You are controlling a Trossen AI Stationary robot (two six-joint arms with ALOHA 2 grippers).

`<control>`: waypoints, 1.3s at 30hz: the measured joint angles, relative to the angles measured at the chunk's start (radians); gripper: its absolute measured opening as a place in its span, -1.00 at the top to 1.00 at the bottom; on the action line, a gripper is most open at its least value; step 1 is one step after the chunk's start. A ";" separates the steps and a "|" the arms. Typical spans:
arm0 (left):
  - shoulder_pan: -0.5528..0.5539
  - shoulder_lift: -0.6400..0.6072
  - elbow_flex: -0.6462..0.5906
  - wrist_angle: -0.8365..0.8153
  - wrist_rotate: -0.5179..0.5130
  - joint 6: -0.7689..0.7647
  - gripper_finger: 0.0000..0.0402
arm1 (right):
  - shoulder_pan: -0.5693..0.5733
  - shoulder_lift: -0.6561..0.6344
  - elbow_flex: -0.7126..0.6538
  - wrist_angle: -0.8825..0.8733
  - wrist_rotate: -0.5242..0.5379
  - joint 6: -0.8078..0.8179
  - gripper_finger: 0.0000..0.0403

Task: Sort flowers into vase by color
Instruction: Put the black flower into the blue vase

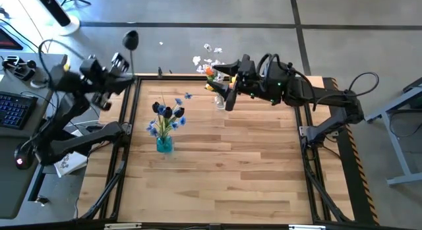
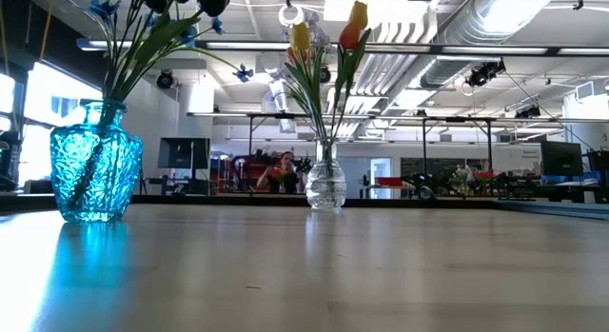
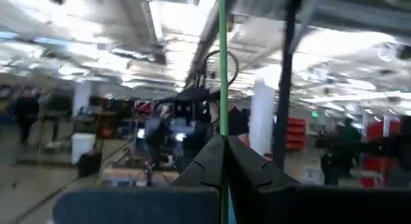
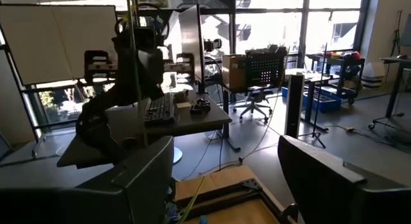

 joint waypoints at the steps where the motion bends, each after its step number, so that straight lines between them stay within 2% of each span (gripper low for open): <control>1: -0.009 -0.049 -0.020 -0.044 -0.036 -0.004 1.00 | 0.000 -0.001 0.000 -0.001 0.000 -0.013 -0.35; 4: -0.028 -0.213 -0.066 -0.170 -0.185 -0.009 1.00 | -0.008 -0.005 0.000 -0.019 -0.032 -0.039 -0.28; 10: -0.026 -0.497 -0.131 -0.538 -0.472 -0.041 1.00 | -0.051 -0.024 0.000 -0.072 -0.181 -0.038 -0.13; 13: 0.005 -0.597 -0.187 -0.575 -0.558 -0.080 1.00 | -0.063 -0.046 0.000 -0.120 -0.222 -0.035 -0.07; 15: 0.039 -0.628 -0.238 -0.546 -0.570 -0.116 1.00 | -0.063 -0.061 0.000 -0.150 -0.227 -0.035 -0.03; 17: 0.078 -0.623 -0.278 -0.511 -0.524 -0.159 1.00 | -0.061 -0.077 0.000 -0.167 -0.228 -0.035 0.01; 22: 0.176 -0.606 -0.393 -0.260 -0.456 -0.209 1.00 | -0.061 -0.104 0.000 -0.180 -0.228 -0.039 0.06; 29: 0.214 -0.619 -0.512 -0.045 -0.444 -0.285 1.00 | -0.062 -0.113 0.000 -0.180 -0.225 -0.035 0.07; 32: 0.211 -0.618 -0.551 0.025 -0.463 -0.280 1.00 | -0.063 -0.113 0.000 -0.179 -0.217 -0.034 0.07; 35: 0.201 -0.614 -0.588 0.018 -0.464 -0.244 1.00 | -0.071 -0.113 0.000 -0.172 -0.216 -0.034 0.07; 39: 0.174 -0.556 -0.612 0.028 -0.526 -0.121 1.00 | -0.086 -0.113 0.000 -0.158 -0.209 -0.031 0.07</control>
